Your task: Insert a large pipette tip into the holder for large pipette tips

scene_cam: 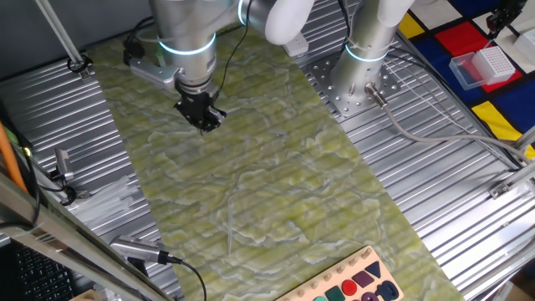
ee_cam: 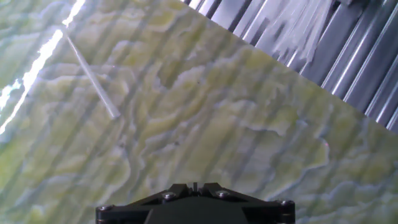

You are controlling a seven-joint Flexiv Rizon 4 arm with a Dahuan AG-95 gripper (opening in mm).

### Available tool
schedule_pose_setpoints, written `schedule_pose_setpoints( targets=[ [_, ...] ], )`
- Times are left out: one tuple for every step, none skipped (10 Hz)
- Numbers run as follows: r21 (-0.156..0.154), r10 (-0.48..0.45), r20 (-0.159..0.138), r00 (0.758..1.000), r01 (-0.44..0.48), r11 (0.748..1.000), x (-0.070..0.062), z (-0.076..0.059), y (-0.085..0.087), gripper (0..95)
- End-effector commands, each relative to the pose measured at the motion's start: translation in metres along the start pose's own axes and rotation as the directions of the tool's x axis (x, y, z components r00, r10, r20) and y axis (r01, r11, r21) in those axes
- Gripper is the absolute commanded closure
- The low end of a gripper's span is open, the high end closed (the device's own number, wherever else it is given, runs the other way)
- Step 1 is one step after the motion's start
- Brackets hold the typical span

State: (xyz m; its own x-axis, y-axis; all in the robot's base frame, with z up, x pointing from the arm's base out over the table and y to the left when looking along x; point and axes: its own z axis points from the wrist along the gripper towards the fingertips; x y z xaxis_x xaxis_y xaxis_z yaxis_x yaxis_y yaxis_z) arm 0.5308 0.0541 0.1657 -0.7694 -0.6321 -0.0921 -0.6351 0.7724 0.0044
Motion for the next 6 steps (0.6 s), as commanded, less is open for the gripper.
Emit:
schedule_pose_setpoints(
  targets=[
    [-0.008, -0.158, 0.11, 0.981, 0.16, 0.987, -0.0003, 0.0006, -0.0004, 95.0],
    [-0.012, -0.179, 0.117, 0.977, 0.181, 0.983, -0.0003, 0.0006, -0.0004, 95.0],
    [-0.024, -0.203, 0.134, 0.97, 0.208, 0.978, -0.0003, 0.0006, -0.0004, 95.0],
    [-0.052, -0.209, 0.154, 0.966, 0.22, 0.974, -0.0003, 0.0006, -0.0004, 95.0],
    [-0.064, -0.232, 0.149, 0.961, 0.244, 0.968, -0.0003, 0.0006, -0.0004, 95.0],
    [-0.065, -0.242, 0.151, 0.958, 0.254, 0.965, -0.0003, 0.0006, -0.0004, 95.0]
  ],
)
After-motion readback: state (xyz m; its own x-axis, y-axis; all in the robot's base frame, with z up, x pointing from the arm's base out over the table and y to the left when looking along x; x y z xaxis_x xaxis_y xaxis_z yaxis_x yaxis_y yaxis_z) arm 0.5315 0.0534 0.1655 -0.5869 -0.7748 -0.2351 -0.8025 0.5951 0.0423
